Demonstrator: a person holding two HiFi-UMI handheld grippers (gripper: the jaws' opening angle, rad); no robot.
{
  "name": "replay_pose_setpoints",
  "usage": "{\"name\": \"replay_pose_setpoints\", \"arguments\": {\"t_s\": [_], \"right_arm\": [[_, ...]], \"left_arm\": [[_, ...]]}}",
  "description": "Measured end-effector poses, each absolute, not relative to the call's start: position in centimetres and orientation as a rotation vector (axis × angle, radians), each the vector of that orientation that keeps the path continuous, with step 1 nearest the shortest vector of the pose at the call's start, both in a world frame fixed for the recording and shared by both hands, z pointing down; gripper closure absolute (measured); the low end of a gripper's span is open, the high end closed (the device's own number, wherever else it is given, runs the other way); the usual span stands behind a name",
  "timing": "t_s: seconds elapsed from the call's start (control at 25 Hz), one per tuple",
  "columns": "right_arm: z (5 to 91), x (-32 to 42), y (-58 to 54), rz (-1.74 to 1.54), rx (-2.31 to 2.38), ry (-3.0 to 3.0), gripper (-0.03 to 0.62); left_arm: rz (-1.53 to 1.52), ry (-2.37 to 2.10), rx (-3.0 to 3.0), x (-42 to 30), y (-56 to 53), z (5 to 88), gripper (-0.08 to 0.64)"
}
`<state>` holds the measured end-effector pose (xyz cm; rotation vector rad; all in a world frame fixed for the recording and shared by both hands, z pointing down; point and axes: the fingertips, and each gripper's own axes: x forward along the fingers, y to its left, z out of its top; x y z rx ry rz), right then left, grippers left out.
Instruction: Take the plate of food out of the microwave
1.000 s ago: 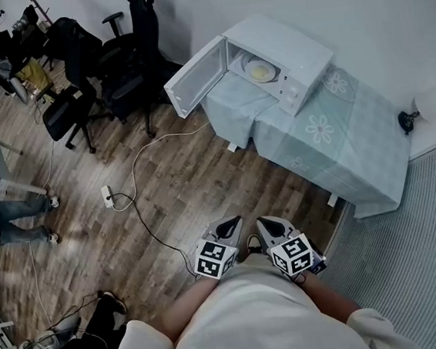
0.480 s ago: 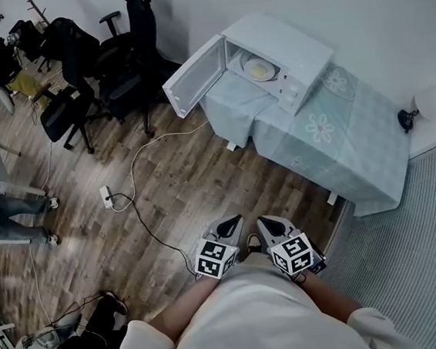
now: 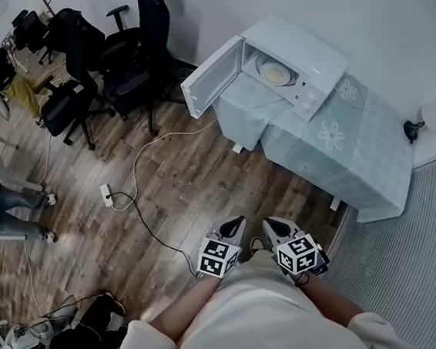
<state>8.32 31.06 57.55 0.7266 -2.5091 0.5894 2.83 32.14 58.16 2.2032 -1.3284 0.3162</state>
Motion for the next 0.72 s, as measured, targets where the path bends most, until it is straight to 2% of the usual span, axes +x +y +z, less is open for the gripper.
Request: {"name": "replay_pose_setpoints", "arguments": {"t_s": [0.36,0.72], "right_arm": [[57.4,4.6,29.4,0.579,0.799,-2.469,0.579],[60.3,4.3,18.1,0.635,0.851,-2.445,0.58]], "left_arm": [[0.3,-1.313,2.184,-0.5,30.9,58.8,0.557],[0.331,-1.31,2.176,-2.2,19.8,60.5,0.557]]}}
